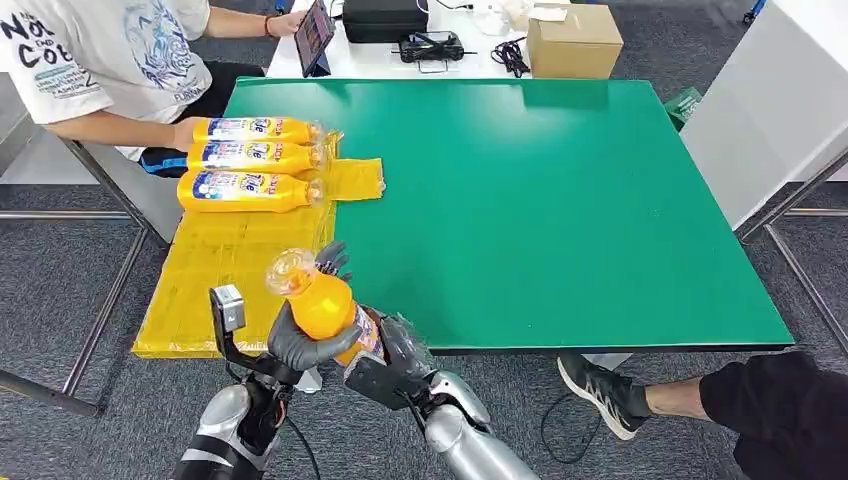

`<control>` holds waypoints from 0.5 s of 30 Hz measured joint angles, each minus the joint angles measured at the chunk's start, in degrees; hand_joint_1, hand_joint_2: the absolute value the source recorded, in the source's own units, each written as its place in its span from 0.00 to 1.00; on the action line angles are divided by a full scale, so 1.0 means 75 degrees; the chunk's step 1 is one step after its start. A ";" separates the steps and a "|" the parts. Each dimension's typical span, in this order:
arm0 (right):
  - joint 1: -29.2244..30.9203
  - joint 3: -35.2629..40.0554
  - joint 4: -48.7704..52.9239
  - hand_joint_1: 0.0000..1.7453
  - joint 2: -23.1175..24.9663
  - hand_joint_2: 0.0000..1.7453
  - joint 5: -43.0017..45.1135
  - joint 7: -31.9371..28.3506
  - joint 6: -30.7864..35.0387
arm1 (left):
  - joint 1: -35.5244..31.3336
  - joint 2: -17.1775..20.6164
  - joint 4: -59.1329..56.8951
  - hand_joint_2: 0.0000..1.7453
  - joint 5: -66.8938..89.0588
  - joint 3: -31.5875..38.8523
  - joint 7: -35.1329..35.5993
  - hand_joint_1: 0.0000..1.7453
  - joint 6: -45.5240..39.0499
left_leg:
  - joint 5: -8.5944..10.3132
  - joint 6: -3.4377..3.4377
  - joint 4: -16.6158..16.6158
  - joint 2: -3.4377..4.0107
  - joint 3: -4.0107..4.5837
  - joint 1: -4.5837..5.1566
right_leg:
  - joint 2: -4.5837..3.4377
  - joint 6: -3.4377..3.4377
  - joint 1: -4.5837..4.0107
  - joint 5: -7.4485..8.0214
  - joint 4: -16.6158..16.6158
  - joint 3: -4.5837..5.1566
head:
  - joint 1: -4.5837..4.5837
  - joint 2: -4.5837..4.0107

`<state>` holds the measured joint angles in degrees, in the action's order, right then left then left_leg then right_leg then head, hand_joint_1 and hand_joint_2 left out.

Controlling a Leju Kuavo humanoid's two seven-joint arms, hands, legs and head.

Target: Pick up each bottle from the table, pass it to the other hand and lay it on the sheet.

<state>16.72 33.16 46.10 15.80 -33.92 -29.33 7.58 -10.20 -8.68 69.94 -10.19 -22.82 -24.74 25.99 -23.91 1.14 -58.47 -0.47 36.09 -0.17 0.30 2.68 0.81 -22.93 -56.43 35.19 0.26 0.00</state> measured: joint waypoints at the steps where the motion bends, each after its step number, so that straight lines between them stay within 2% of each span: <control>1: 0.0010 0.0003 -0.0009 0.96 0.0000 1.00 0.0000 0.0003 0.0000 | -0.0001 0.0000 -0.0003 1.00 -0.0009 0.0000 -0.0015 1.00 0.0015 | 0.0000 0.0000 0.0000 0.0000 0.0000 0.0000 | 0.0000 0.0000 0.0000 0.0000 0.0000 0.0000 | -0.0003 0.0000; 7: 0.0069 0.0038 -0.0064 0.90 0.0000 1.00 0.0003 0.0012 0.0003 | 0.0002 0.0000 0.0000 1.00 -0.0292 0.0067 -0.0137 1.00 0.0146 | 0.0000 0.0000 0.0000 0.0000 0.0000 0.0000 | 0.0000 0.0000 -0.0001 0.0000 0.0000 0.0001 | -0.0003 0.0000; 15: 0.0133 0.0114 -0.0079 0.89 0.0017 1.00 0.0012 0.0082 0.0044 | 0.0018 -0.0009 0.0099 1.00 -0.0522 0.0207 -0.0152 1.00 0.0111 | 0.0000 0.0000 0.0000 0.0002 0.0000 0.0000 | -0.0002 0.0000 0.0000 0.0000 0.0000 0.0002 | -0.0003 0.0000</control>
<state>17.72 34.01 45.51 15.93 -33.83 -28.72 7.91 -10.06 -8.74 70.69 -14.10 -21.27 -25.88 26.82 -23.91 1.14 -58.47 -0.45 36.08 -0.17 0.28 2.67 0.80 -22.93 -56.43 35.20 0.24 0.00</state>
